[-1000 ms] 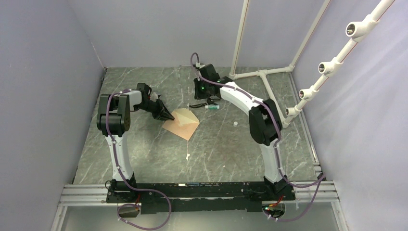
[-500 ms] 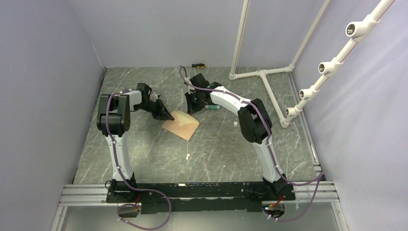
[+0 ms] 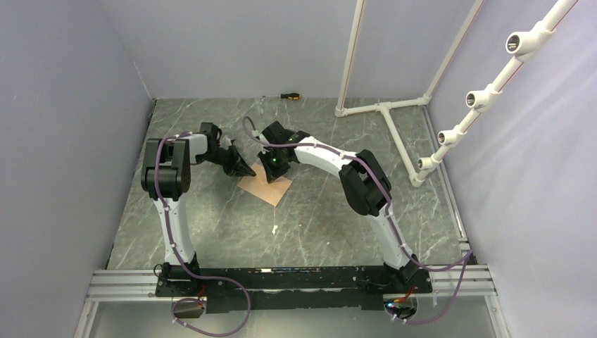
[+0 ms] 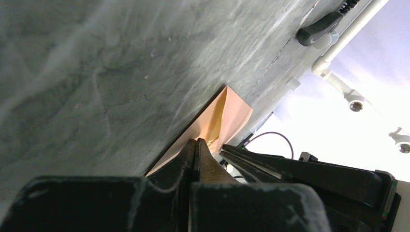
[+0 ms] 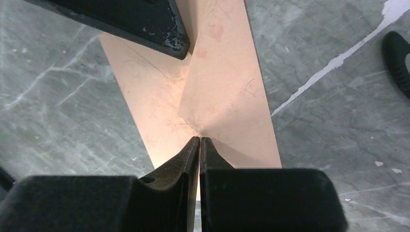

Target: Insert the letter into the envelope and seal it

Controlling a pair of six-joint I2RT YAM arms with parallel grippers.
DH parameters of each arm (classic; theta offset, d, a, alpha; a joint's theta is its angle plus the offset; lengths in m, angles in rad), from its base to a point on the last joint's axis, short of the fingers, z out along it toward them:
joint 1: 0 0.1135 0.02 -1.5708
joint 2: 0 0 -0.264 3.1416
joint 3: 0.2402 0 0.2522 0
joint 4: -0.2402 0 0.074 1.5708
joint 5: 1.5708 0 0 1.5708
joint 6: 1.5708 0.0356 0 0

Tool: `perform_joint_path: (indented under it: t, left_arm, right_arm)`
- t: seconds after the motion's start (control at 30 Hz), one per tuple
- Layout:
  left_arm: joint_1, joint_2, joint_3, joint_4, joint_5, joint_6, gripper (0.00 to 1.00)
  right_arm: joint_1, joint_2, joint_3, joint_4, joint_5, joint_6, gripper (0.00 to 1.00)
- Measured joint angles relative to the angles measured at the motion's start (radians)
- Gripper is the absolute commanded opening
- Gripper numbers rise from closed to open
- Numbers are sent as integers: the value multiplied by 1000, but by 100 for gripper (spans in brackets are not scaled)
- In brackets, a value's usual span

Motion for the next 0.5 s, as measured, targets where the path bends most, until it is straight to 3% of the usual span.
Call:
perform_joint_path:
  t: [0.5]
  left_arm:
    - [-18, -137, -98, 154, -55, -13, 3]
  right_arm:
    - [45, -27, -89, 64, 162, -37, 9]
